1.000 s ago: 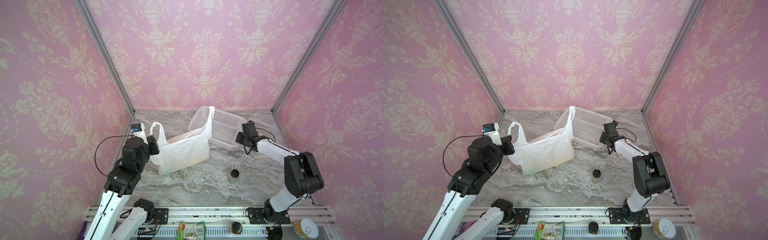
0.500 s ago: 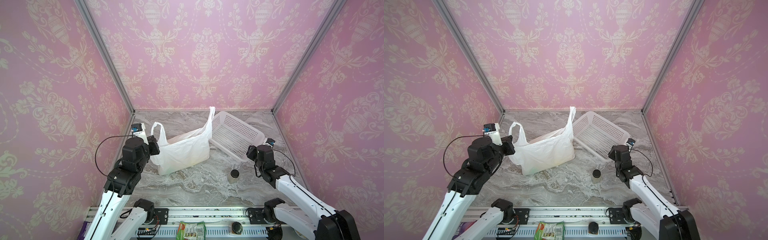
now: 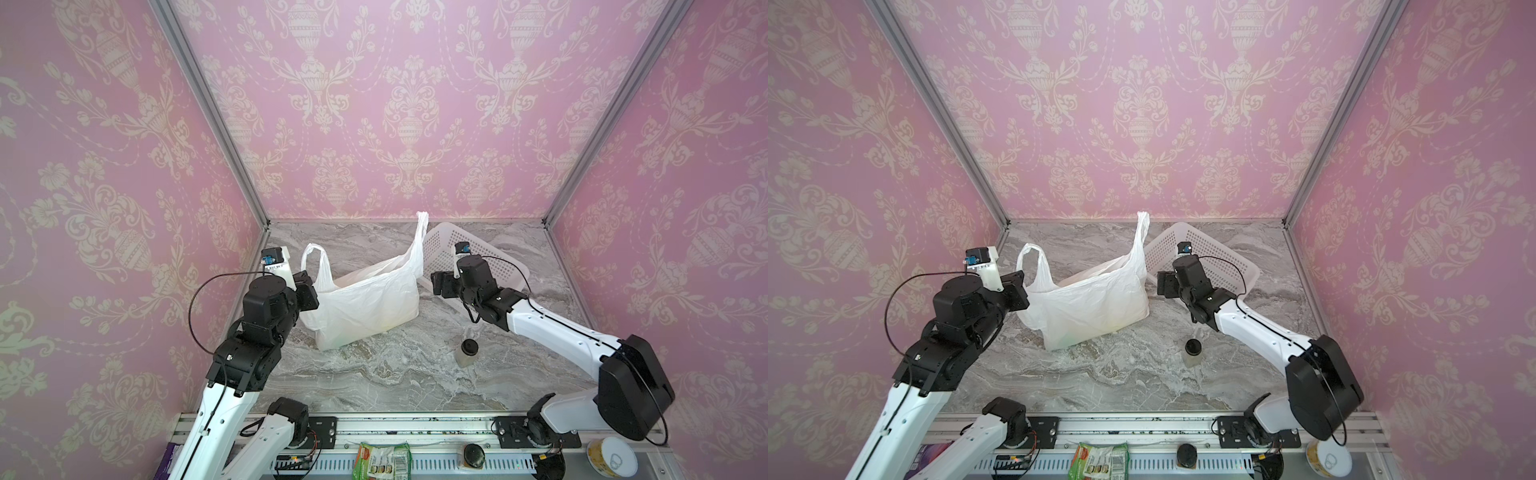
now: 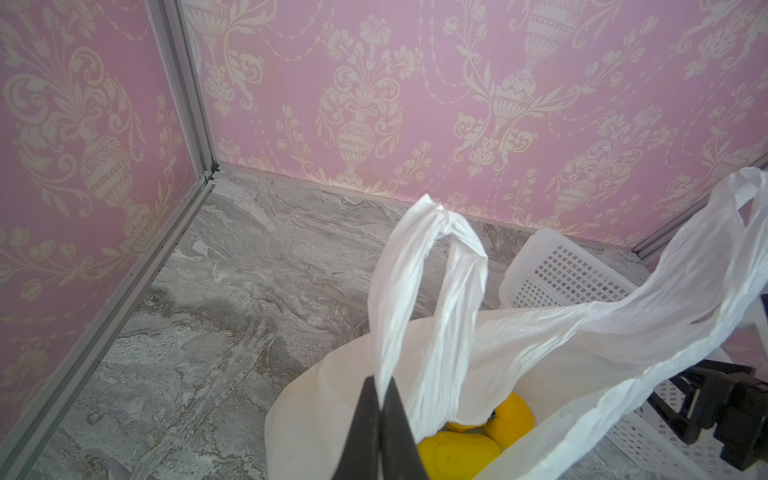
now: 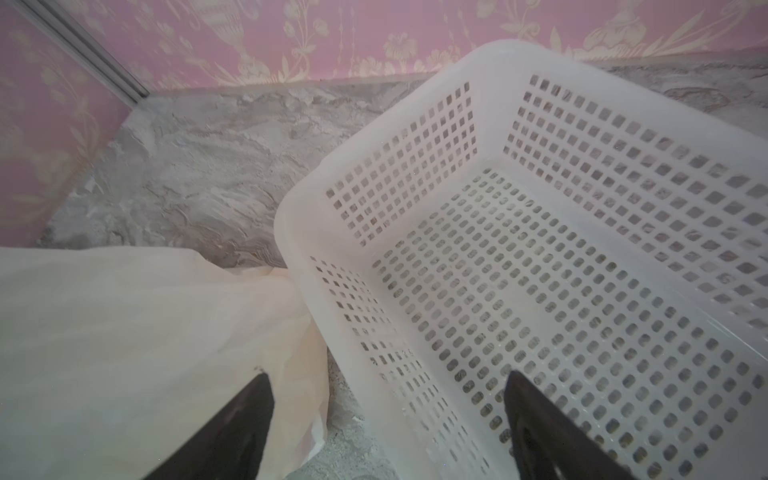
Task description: Untie the knot of the plastic bag and take out the fruit
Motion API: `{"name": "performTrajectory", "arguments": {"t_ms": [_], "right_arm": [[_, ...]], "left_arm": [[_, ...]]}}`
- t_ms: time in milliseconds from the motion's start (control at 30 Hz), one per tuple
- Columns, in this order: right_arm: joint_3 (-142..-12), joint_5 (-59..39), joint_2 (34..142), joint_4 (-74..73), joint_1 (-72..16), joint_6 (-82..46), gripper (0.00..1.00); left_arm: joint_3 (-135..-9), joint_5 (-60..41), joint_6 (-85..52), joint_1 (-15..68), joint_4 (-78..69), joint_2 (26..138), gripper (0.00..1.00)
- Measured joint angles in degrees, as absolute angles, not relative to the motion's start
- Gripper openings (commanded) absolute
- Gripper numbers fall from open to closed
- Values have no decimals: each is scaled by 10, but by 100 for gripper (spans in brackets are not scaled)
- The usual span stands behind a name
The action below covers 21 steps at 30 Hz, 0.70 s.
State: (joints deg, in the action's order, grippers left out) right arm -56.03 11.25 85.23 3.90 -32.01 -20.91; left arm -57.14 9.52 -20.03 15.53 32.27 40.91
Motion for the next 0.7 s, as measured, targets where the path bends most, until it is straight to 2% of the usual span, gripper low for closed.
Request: {"name": "performTrajectory", "arguments": {"t_ms": [133,233,333,500,567,667,700], "right_arm": [[-610,103,936,89,-320,-183,83],[-639,104,976,117,-320,-173,71],[-649,106,993,133,-320,-175,52],[-641,109,986,129,-300,-202,37],[-624,107,971,121,-284,-218,36],[-600,105,945,108,-266,-244,54],[-593,102,937,103,-263,-254,57]], "left_arm": [[-571,95,-201,155,323,406,0],[-571,95,-200,155,323,405,0],[-571,95,-200,155,323,403,0],[-571,95,-200,155,323,402,0],[-571,95,-201,155,323,402,0],[-571,95,-200,155,323,402,0],[-571,95,-200,155,323,402,0]]}}
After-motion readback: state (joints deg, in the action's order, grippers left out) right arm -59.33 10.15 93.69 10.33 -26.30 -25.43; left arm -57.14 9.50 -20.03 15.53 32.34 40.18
